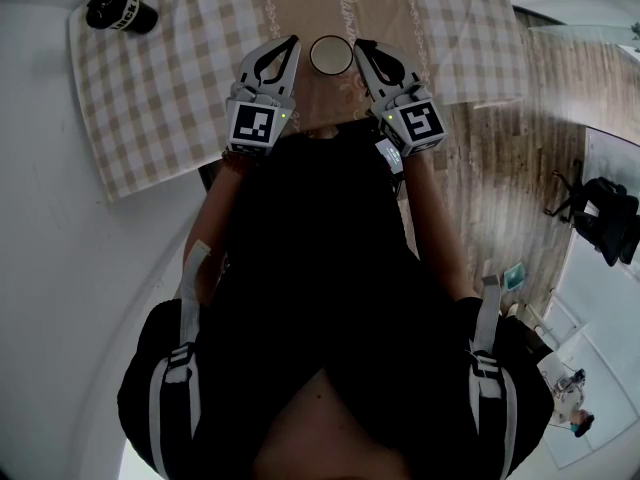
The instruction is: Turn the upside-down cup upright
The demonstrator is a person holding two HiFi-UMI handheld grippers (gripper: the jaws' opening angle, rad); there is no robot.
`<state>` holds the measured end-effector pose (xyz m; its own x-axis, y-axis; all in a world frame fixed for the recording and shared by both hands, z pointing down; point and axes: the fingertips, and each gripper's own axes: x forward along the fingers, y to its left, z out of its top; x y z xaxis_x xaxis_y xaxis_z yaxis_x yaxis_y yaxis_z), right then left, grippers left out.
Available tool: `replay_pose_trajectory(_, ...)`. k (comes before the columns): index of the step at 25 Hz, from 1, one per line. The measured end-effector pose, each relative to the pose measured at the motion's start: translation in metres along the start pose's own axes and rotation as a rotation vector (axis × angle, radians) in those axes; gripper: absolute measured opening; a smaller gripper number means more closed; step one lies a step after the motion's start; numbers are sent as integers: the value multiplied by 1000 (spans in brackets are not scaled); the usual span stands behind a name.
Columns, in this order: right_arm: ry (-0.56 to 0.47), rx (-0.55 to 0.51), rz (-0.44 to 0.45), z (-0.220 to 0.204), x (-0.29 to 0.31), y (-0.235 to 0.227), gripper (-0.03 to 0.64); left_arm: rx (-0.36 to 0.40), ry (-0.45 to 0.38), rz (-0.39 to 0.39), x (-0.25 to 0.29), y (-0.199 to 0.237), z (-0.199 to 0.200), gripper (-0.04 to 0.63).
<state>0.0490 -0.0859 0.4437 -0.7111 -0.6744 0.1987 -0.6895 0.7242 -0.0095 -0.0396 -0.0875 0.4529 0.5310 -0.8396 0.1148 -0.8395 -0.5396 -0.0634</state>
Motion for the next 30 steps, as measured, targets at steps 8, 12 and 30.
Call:
replay_pose_trajectory(8, 15, 1, -36, -5, -3, -7, 3, -14, 11, -2, 1, 2, -4, -3)
replay_pose_trajectory(12, 30, 12, -47, -9, -3, -11, 3, -10, 18, -2, 2, 2, -6, -3)
replay_pose_trajectory(30, 42, 60, -57, -21, 0, -27, 3, -21, 53, -2, 6, 5, -20, -3)
